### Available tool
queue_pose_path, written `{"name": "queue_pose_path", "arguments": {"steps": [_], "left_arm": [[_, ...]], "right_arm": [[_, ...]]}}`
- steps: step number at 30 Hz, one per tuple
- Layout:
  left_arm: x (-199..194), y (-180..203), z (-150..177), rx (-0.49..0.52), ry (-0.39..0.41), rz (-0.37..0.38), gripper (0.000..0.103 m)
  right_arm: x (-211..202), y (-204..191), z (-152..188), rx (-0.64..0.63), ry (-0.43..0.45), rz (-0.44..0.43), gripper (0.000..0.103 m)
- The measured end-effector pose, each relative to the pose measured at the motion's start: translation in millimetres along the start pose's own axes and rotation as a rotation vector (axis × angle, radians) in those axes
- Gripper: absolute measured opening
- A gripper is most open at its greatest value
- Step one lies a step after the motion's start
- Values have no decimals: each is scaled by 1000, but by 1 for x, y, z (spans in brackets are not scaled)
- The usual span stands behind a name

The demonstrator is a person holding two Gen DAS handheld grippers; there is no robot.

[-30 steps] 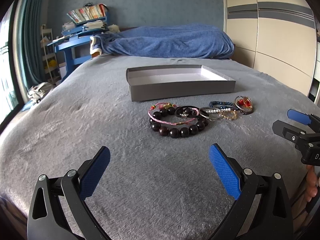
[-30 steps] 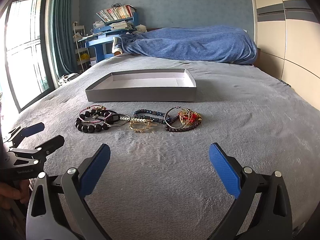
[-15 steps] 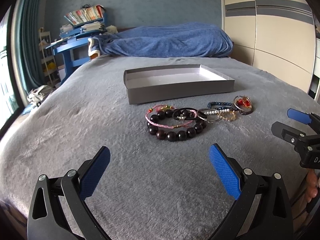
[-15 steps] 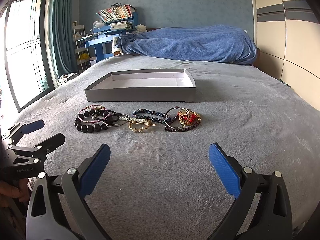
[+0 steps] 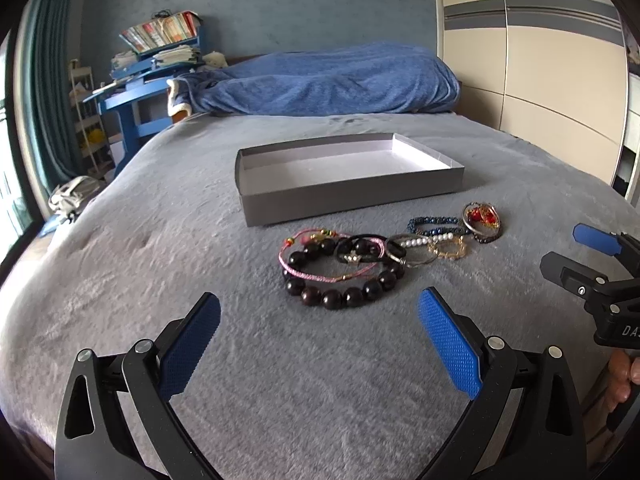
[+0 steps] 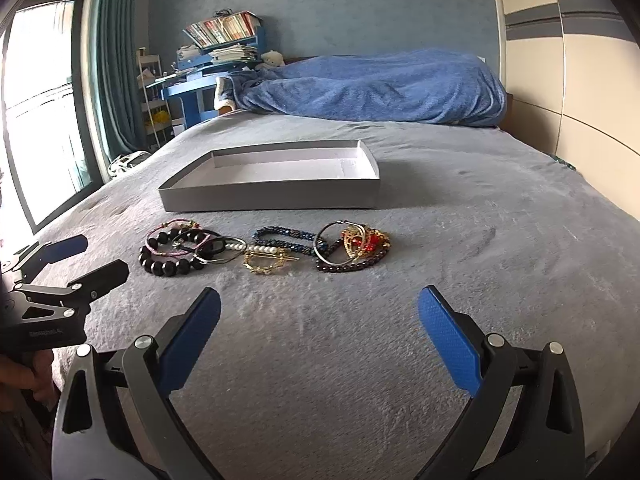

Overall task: Organize jewelry
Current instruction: 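Lower the right tool onto the red-and-gold tasseled ornament and close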

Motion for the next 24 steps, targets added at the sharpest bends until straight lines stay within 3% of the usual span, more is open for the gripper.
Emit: {"name": "queue_pose_path", "arguments": {"steps": [13,16,20,24], "left_arm": [[33,35,-32,74,-30,64,98],[44,41,-39,76,-43,86,95],[62,49,-44,84,-95,127,83],[70,51,-43,79,-125,145,81]], "right_arm": [[15,17,-16,15,-28,46,98],[17,21,-16,33,-34,49,98],[18,24,-15,43,-41,49,98],[18,25,-15,49,-43,47,98]]}}
Point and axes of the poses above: each gripper's, at about its wrist camera, not at the fingertips, and x roughly the way its jaws point, y to its right, z to its underside, the point moved 3 cm from there along x, roughly the way its jaws point, and after that the axes turned 10 degrees about z, right-handed, at the moved point
